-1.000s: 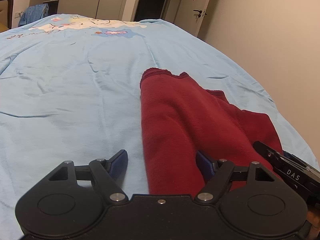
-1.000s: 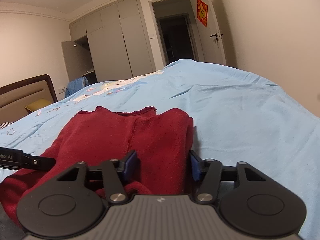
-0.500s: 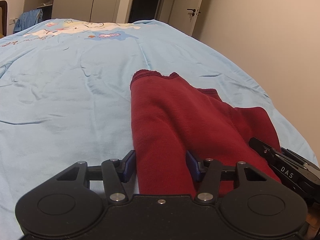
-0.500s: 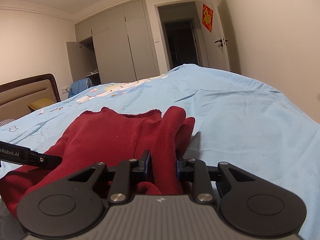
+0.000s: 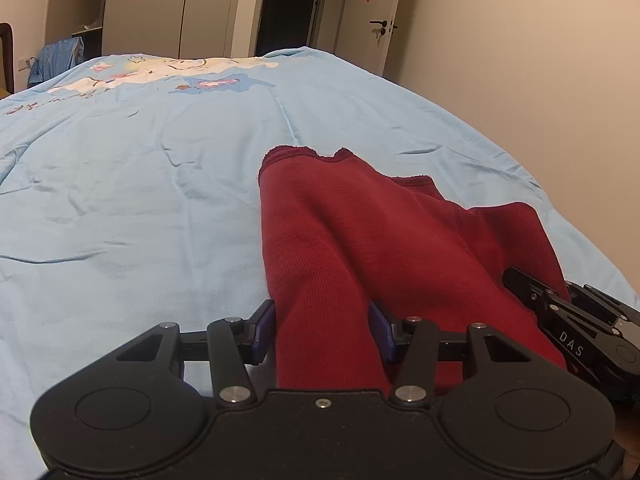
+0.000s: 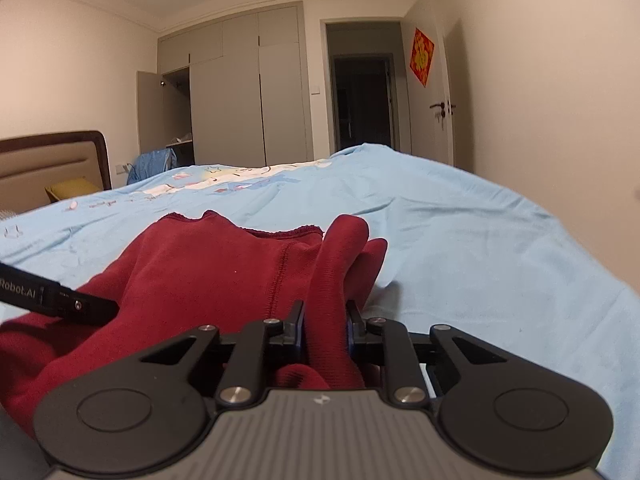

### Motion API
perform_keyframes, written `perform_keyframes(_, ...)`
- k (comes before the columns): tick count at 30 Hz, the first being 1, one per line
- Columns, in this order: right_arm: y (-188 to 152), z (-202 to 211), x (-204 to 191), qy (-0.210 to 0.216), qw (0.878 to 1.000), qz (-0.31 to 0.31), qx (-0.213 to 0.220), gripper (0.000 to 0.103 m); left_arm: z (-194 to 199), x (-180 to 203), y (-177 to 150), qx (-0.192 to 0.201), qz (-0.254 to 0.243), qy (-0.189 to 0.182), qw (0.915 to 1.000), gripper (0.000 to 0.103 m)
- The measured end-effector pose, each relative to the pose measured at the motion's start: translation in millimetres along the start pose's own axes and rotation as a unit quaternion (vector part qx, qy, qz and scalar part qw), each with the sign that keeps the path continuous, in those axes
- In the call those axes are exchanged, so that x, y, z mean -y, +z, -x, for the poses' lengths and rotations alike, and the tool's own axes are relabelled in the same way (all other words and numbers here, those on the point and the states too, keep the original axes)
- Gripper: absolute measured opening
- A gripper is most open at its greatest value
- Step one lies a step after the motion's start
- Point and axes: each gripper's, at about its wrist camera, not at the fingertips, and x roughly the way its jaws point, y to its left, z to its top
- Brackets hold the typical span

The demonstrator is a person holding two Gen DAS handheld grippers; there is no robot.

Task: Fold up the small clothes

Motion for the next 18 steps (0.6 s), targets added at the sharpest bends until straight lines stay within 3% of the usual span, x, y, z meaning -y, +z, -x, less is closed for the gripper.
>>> perform_keyframes(2,-0.8,1.7,-6.5,-0.009,1.0,0.019,0.006,0.019,0.0,0.1,0.0,0.0,0.0,0.0,1.0,0.051)
perform_keyframes(9,4.7,8.5,-12.9,-0.014,0.999,0.044,0.017,0.018,8.4,2.4,0.4,0.018,-0.007,-0.001,0.9998,0.035)
perform_keyframes(18,30.8,29.5,-34.6,0.007,0.995,0.088,0.051,0.017,35.3,2.6,18.7,0.057,-0.032,-0.015,0.9977,0.03)
